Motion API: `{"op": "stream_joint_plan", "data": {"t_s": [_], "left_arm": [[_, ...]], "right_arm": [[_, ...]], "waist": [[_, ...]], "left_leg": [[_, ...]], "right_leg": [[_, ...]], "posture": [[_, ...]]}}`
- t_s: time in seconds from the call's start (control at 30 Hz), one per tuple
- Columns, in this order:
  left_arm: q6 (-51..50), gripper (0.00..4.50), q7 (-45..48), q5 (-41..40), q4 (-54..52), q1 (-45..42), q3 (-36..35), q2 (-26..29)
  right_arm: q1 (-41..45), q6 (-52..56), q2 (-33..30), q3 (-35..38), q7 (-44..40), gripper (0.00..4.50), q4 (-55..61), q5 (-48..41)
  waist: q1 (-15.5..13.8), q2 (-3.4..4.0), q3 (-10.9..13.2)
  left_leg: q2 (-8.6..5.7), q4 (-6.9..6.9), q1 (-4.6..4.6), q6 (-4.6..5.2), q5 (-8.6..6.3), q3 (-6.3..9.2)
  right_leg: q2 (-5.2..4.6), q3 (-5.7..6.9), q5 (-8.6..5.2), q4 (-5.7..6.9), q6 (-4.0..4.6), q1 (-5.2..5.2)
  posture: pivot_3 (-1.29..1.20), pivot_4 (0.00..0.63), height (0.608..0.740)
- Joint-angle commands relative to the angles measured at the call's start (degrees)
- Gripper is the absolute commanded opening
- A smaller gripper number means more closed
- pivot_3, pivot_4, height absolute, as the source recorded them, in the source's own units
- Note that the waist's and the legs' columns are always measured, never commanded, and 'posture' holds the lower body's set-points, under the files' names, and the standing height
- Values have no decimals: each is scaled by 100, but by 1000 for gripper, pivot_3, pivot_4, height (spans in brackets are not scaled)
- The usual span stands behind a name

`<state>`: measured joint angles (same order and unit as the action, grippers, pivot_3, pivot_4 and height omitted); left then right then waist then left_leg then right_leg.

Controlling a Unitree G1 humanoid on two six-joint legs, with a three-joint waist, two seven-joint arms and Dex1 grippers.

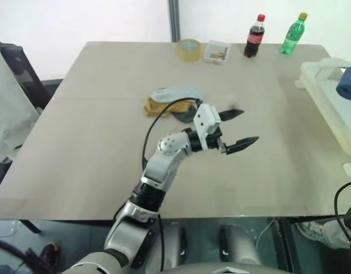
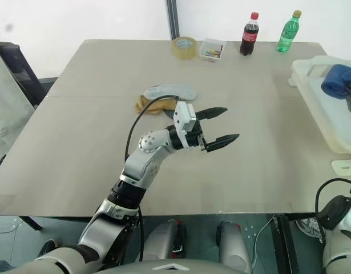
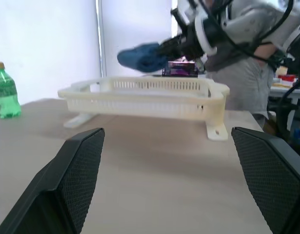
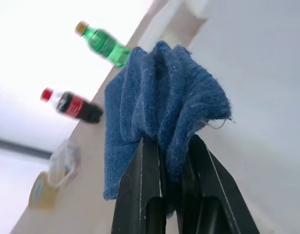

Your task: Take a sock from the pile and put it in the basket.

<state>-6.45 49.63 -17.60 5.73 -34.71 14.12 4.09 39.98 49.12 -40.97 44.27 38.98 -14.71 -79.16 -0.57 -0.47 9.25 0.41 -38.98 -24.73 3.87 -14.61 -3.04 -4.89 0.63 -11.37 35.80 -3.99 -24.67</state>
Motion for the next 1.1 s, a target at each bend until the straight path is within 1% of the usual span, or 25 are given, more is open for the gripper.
{"op": "stream_joint_plan", "data": {"t_s": [0.03,0.07,0.1,0.13,0.17,0.2,0.23,0.33,0.37,0.4,0.43,0.53,0.57,0.63,0.73,0.87,0.97,1.03,1.1], "left_arm": [[120,4500,-57,-74,0,-191,-90,-146],[120,4500,-60,-69,10,-214,-102,-163],[123,4500,-60,-64,17,-226,-111,-174],[122,4500,-60,-64,19,-232,-118,-182],[118,4500,-61,-67,19,-231,-125,-190],[120,4500,-60,-65,18,-228,-124,-191],[123,4500,-51,-57,11,-215,-118,-178],[90,4500,-56,-62,-12,-185,-124,-155],[65,4500,-69,-65,-19,-174,-131,-147],[39,4500,-86,-67,-23,-168,-140,-139],[27,4500,-97,-68,-28,-163,-147,-131],[0,4500,-121,-49,-53,-145,-163,-73],[-11,4500,-134,-35,-71,-136,-179,-32],[-100,4500,-214,-14,-138,-95,-296,137],[-125,4500,-323,90,-255,31,-479,459],[-216,4500,-556,158,-409,133,-818,931],[-512,4500,-736,78,-645,224,-1160,1275],[-846,4500,-921,10,-1011,501,-1427,1557],[-1105,4500,-1040,-33,-1328,794,-1567,1743]], "right_arm": [[326,-603,-115,93,-297,75,-621,548],[375,-674,-119,81,-372,75,-772,665],[431,-714,-111,81,-463,429,-897,737],[482,-744,-95,96,-526,879,-988,784],[520,-765,-78,116,-545,1134,-1055,826],[538,-762,-71,119,-557,1670,-1104,877],[557,-748,-40,121,-580,2004,-1108,895],[585,-743,33,152,-507,3561,-1069,984],[588,-771,51,181,-424,3857,-1051,1024],[591,-782,65,209,-374,4373,-1031,1046],[590,-787,87,251,-299,4451,-993,1053],[476,-708,143,326,-19,4451,-688,1111],[416,-660,166,341,112,4451,-508,1123],[247,-598,120,151,146,4451,209,1285],[-21,-433,-51,-436,-540,4451,1170,1531],[-576,1,12,-1107,-2070,4451,2206,1181],[-1350,235,104,-1627,-3245,4451,2971,978],[-2154,-57,114,-2166,-4186,4451,3381,1497],[-2663,-447,160,-2456,-4843,4451,3479,1975]], "waist": [[9,2,-1],[11,4,0],[12,4,0],[13,4,0],[17,5,0],[18,5,0],[17,5,-1],[14,5,0],[8,5,-1],[-3,5,-1],[-9,5,-1],[-13,5,-1],[-14,5,-1],[-8,6,-1],[11,16,-2],[107,21,-5],[126,18,-4],[122,17,-5],[104,19,-4]], "left_leg": [[0,0,1,1,0,-3],[0,0,1,1,-1,-7],[1,0,1,1,-1,-10],[1,0,1,2,-1,-11],[2,0,1,2,-1,-12],[2,0,1,3,-2,-14],[4,0,1,3,-2,-15],[7,0,1,5,-3,-15],[8,-1,1,5,-3,-15],[8,-1,1,5,-3,-15],[9,-1,1,5,-3,-16],[9,-1,0,6,-4,-17],[10,-1,0,6,-4,-18],[11,-1,0,6,-4,-17],[14,-1,1,7,-4,-19],[22,-1,6,7,-4,-19],[26,-4,7,7,-4,-17],[32,-8,4,7,-4,-8],[31,-8,1,8,-5,-7]], "right_leg": [[0,-2,0,1,0,-1],[0,-6,1,1,-1,-2],[0,-9,1,1,-3,-4],[0,-9,2,1,-4,-4],[0,-10,2,1,-4,-4],[1,-12,2,1,-4,-5],[1,-12,2,1,-4,-5],[0,-12,3,0,-5,-5],[1,-12,3,0,-5,-5],[0,-12,3,0,-5,-5],[0,-12,3,0,-5,-5],[0,-13,3,0,-5,-5],[0,-13,3,0,-5,-5],[0,-13,3,0,-5,-6],[0,-15,3,3,-5,-8],[5,-17,3,6,-5,-8],[8,-16,4,7,-5,-6],[8,-9,4,7,-6,-3],[2,-8,4,7,-6,-3]], "posture": [[0,150,740],[0,150,740],[0,150,740],[0,150,740],[0,150,740],[0,150,740],[0,150,740],[0,150,740],[0,150,740],[0,150,740],[0,150,740],[0,150,740],[0,150,740],[0,150,740],[0,150,740],[0,150,740],[0,150,740],[0,150,740],[0,150,740]]}}
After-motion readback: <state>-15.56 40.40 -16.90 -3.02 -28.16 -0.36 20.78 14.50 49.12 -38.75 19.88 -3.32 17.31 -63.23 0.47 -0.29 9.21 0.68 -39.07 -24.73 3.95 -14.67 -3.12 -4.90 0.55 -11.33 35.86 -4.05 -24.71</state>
